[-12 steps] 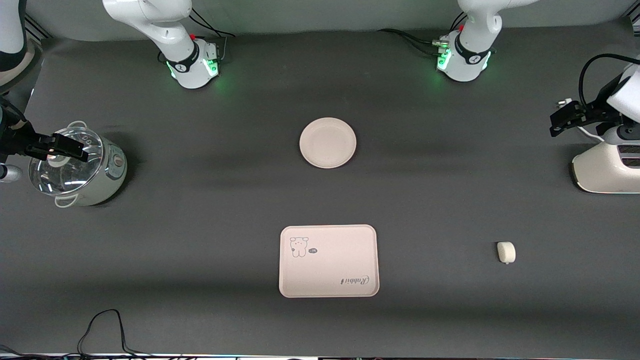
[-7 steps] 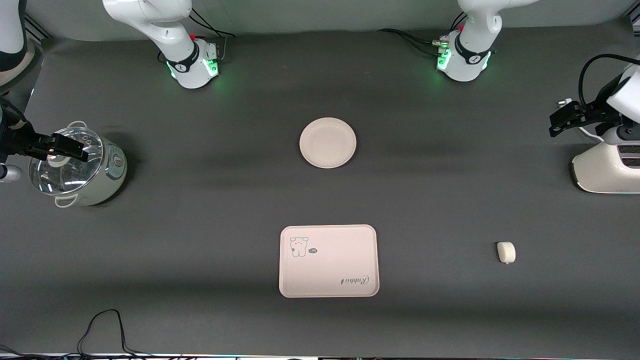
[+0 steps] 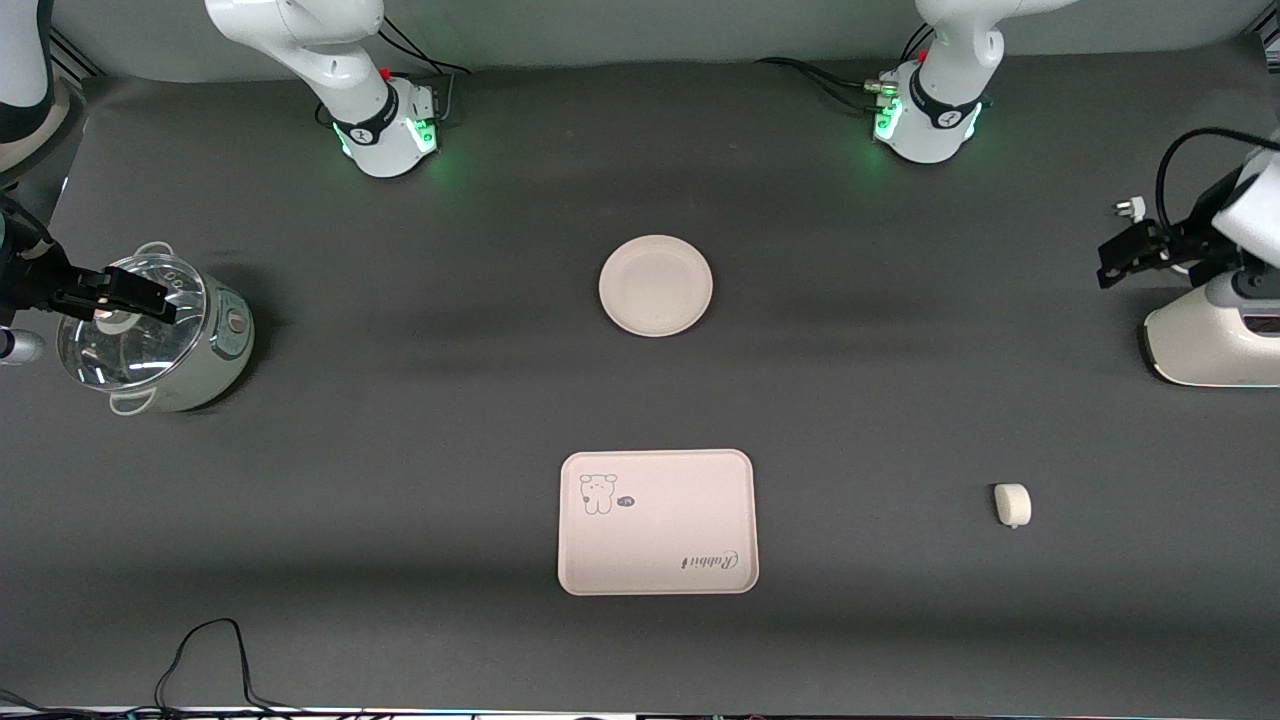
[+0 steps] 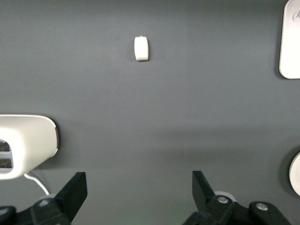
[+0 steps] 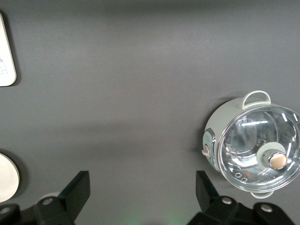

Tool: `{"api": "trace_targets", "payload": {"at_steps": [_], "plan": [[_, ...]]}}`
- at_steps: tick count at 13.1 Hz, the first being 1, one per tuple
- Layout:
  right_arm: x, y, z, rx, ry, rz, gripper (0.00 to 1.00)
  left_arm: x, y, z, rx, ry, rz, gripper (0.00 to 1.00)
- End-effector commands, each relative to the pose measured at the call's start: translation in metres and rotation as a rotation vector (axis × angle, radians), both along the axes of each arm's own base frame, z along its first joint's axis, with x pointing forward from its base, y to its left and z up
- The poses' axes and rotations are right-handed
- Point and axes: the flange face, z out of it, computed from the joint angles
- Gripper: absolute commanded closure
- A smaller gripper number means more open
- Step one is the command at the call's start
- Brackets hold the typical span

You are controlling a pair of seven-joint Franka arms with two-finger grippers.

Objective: Place bun in plate and plate on tray
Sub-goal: 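Move the left gripper down toward the cream bun beside the tray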

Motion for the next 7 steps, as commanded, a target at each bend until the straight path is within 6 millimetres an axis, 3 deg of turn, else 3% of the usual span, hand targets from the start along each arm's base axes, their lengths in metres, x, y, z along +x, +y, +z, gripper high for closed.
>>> {"api": "trace_targets", "payload": {"at_steps": [1, 3, 7], "plan": [[0.000, 0.000, 0.001, -0.009, -0.008, 0.000, 0.00, 0.058, 0.012, -0.001, -0.028, -0.017, 0.002, 0.00], [0.000, 0.000, 0.001, -0.009, -0.008, 0.000, 0.00, 0.089, 0.018, -0.031, -0.038, 0.003, 0.014, 0.00], [-0.001, 0.000, 0.001, -0.009, -0.008, 0.002, 0.00, 0.132, 0.031, -0.126, -0.048, 0.024, 0.001, 0.00]]}}
